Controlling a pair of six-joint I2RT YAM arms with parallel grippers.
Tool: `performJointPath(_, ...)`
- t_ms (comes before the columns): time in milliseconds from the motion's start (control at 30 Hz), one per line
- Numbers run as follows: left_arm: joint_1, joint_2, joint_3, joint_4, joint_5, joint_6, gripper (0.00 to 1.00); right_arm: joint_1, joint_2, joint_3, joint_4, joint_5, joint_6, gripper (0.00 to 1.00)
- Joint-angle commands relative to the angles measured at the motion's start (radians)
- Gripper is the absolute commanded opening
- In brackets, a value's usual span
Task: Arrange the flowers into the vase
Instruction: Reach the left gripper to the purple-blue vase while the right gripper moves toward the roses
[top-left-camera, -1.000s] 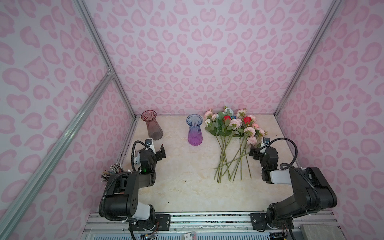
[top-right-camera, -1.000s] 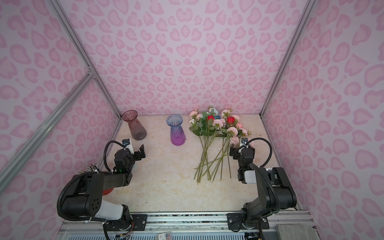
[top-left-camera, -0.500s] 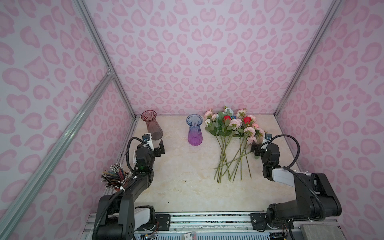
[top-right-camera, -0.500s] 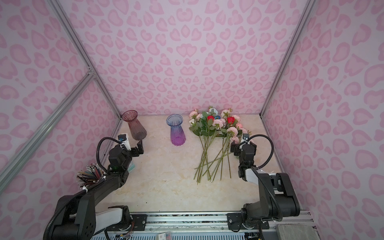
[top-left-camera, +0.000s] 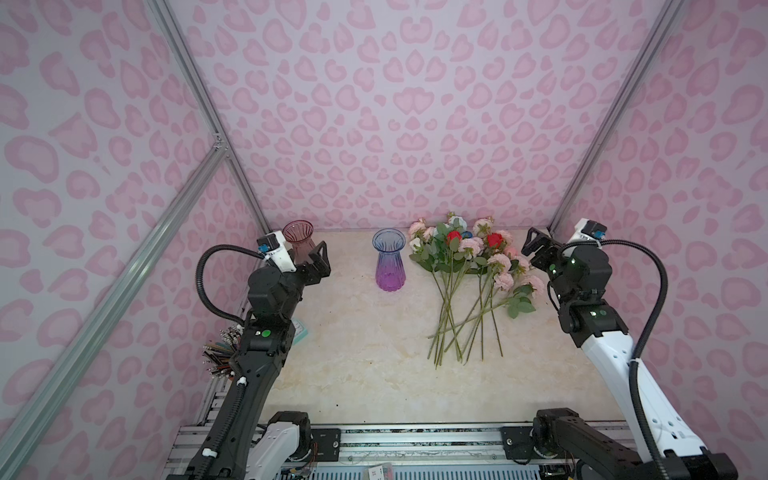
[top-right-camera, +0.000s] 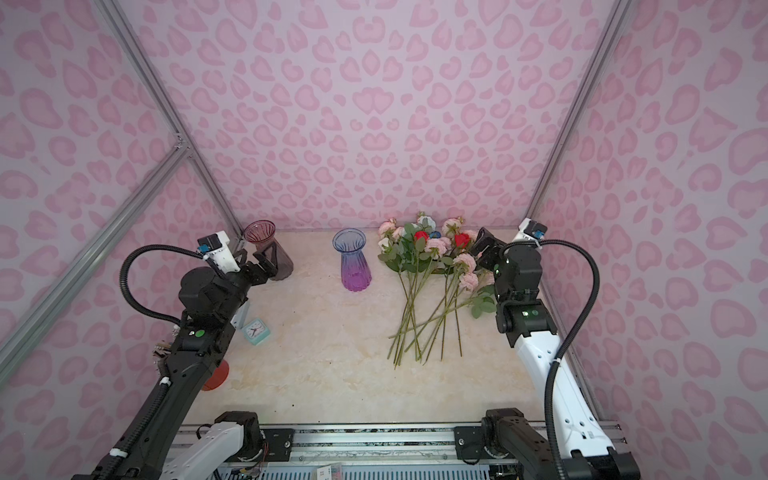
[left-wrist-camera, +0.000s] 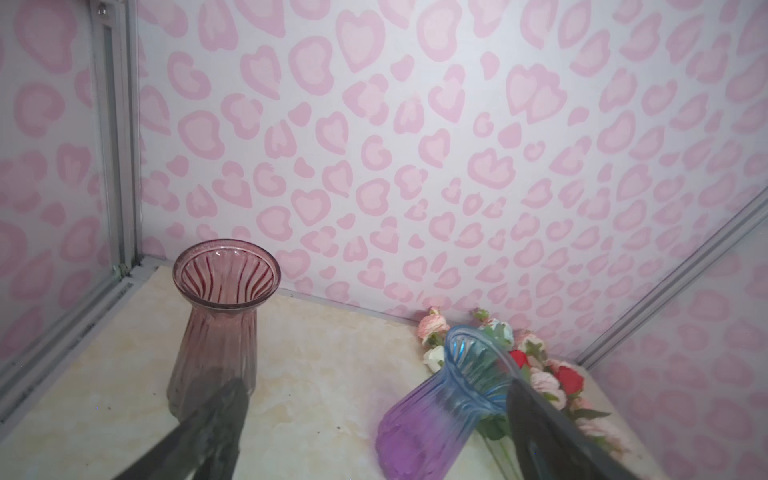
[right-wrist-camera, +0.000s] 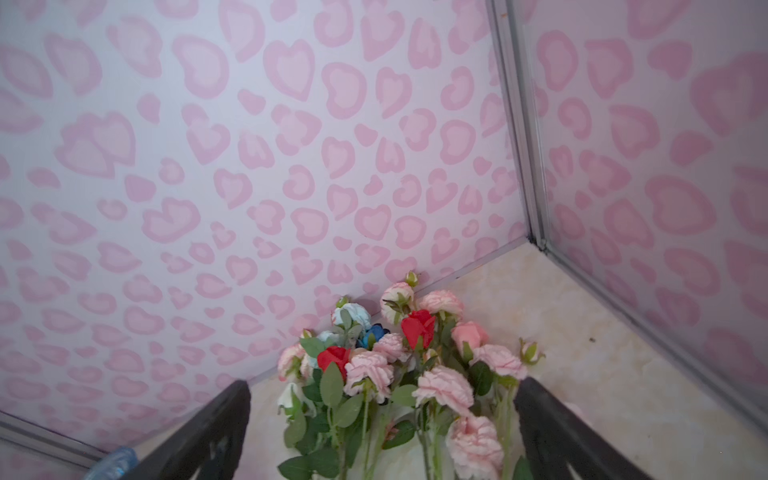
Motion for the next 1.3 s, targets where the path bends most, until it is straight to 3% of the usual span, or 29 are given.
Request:
performJointPath(0, 0.002, 0.022, 0.023, -0.128, 0.032, -0.204, 0.97, -0.036, -0.080, -0.131, -0.024, -0.151, 0.283, 0.81)
performJointPath(67, 0.008, 0.037, 0.017, -0.105, 0.029, -0.247, 0.99, -0.029, -0.087, -0.078, -0.146, -0.132, 0.236, 0.79)
performJointPath(267, 0.000, 0.153, 0.178, -0.175, 0.218, -0.205, 0.84, -0.012, 0.015, 0.056, -0.439, -0.133, 0.046, 0.77)
performJointPath(400, -0.060, 0.299, 0.388, -0.349, 0.240, -0.120, 0.79, 0.046, 0.047, 0.002, -0.399, -0.210, 0.045, 0.78)
performJointPath(500, -0.096, 0.421, 0.563, -0.499, 0.232, -0.097, 0.72, 0.137, 0.062, -0.004, -0.390, -0.152, 0.029, 0.78)
performJointPath(600, -0.140, 0.533, 0.718, -0.655, 0.157, -0.064, 0.69, 0.196, 0.081, 0.013, -0.404, -0.081, 0.004, 0.78)
performJointPath(933, -0.298, 0.926, 1.200, -1.050, -0.157, 0.058, 0.57, 0.221, 0.107, -0.030, -0.355, -0.106, -0.060, 0.71)
performJointPath(1267, -0.305, 1.084, 1.357, -1.125, -0.146, 0.070, 0.53, 0.222, 0.148, -0.042, -0.352, -0.104, -0.093, 0.71)
